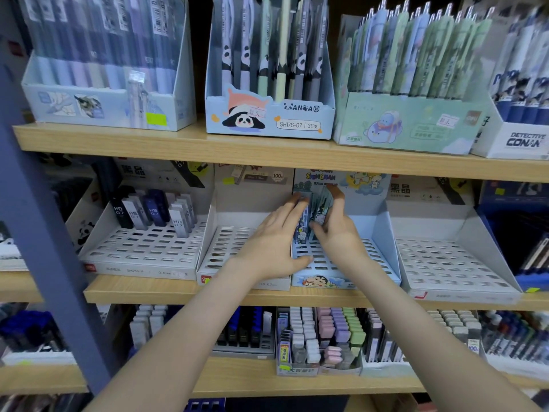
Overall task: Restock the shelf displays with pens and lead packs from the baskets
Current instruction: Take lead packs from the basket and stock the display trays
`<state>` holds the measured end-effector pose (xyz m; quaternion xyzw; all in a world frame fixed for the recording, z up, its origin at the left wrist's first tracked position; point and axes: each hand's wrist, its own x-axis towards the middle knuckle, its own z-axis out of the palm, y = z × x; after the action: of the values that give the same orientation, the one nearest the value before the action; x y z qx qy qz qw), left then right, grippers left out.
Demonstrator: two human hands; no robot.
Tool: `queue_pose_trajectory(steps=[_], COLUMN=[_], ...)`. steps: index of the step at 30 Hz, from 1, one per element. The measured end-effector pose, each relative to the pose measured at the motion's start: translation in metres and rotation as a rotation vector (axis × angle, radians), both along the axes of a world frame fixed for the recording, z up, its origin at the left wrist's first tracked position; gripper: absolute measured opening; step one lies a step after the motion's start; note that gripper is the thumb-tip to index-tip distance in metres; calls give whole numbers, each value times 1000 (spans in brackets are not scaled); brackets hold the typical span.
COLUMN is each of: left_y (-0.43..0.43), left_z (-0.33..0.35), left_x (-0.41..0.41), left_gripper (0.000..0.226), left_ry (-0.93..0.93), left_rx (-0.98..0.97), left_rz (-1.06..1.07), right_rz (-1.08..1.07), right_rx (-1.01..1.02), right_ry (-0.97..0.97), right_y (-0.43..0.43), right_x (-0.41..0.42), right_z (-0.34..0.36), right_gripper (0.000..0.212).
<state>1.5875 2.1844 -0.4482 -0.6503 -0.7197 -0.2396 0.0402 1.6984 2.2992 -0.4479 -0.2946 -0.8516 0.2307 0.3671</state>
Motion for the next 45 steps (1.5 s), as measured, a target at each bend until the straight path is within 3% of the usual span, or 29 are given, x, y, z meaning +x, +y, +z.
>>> queue_pose_trajectory(steps=[5, 11, 14, 17, 20, 30, 35, 40, 45], left_y=[0, -2, -2, -3, -3, -3, -3, -12, -56], left_z=[1, 2, 2, 3, 3, 4, 4, 3, -13], left_x=[0, 1, 2, 3, 3, 4, 5, 9, 2], left_gripper=[103, 103, 103, 103, 103, 102, 98, 74, 58], left_ry=[4, 9, 6, 0, -6, -5, 55, 97, 16], left_rx=[-11, -11, -10, -11, -11, 8, 25, 191, 277], left_rz=[3, 1, 1, 1, 0, -7, 27, 108, 147], right_rz=[14, 71, 69, 42, -1, -15, -44, 38, 25], right_rx=[-6, 122, 60, -44, -15, 224, 310, 238, 288], right_ry=[32, -117, -98, -56, -29, -214, -191, -163, 44], right_y=[-1, -5, -2, 2, 4, 7, 6, 2, -41], right_x=[0, 2, 2, 3, 4, 12, 14, 16, 22], right_z=[-1, 7, 4, -1, -2, -2, -6, -1, 6], right_gripper=[70, 68, 66, 54, 36, 64, 75, 72, 60])
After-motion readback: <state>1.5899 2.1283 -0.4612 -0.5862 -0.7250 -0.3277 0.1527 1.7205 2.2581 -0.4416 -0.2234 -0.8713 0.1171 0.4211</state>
